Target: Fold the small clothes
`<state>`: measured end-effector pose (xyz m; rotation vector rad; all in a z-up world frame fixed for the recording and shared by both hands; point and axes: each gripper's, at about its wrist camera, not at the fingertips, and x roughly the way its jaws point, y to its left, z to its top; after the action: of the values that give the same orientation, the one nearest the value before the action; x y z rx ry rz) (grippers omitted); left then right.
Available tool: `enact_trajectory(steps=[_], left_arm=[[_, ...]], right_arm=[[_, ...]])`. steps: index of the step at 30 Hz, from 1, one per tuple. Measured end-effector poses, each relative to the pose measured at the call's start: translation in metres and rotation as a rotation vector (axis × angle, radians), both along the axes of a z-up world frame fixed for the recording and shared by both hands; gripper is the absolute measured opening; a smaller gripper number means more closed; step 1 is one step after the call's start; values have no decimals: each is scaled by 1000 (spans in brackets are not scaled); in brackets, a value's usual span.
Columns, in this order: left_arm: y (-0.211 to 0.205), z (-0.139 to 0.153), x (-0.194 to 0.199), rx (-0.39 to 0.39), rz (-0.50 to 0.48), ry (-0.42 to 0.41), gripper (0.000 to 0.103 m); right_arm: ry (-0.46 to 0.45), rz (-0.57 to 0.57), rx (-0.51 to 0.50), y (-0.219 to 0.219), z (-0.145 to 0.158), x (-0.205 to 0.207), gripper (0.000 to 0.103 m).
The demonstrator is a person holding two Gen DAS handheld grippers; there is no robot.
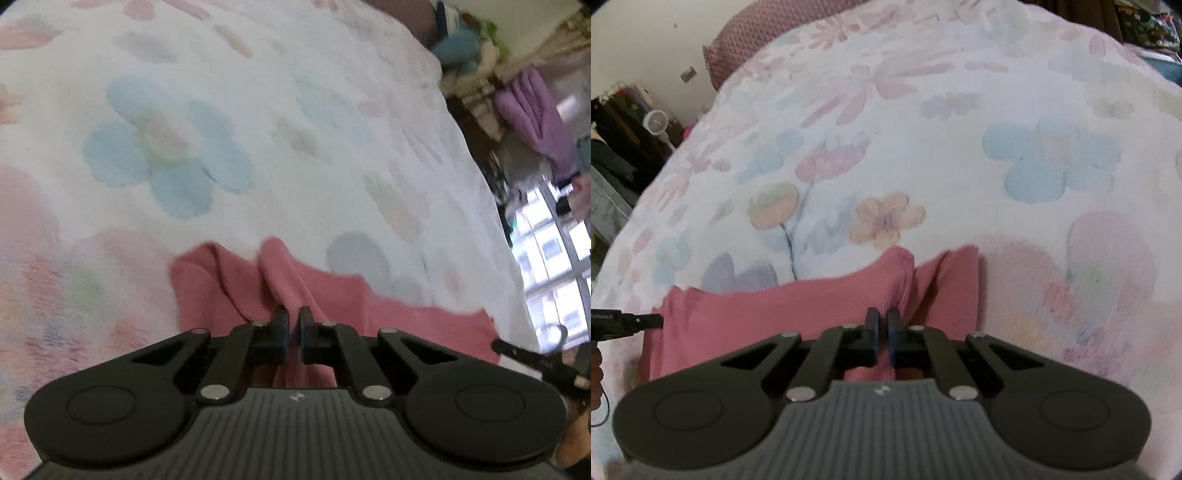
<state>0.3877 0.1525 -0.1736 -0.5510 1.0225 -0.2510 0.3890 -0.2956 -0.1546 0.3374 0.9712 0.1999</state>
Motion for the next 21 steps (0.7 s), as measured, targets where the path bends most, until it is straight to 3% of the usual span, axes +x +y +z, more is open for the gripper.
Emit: enact_trajectory(steps=[3,6,7,10,12,14,18,21], left_arm=[[-1,-10,-1,41,-4,47,5],[-6,-10,-7,109,-7,46,16],[-5,-5,-11,121,7,32,21],[-3,20,-34,180,67,-62,22],[-4,37,-55,183,86,-135,27],[-15,46,-71,149,49,-188,35],[-63,40,-100,80,-112,-223,36],[-92,20,-107,139,-195,-197,37]], right_arm=[[7,-16,-12,-4,-5,2,0],[57,-9,-78,-2,-20,1,14],[60,-11,-83,-4,-21,-2,16],[10,-59,-66,-12,-6,-20,24],[-44,-58,-112,-8,10,-38,26],[-100,-12,-119,5,27,-59,26],[-143,126,-77,46,33,-87,25],[-155,202,-115,77,22,-98,25]])
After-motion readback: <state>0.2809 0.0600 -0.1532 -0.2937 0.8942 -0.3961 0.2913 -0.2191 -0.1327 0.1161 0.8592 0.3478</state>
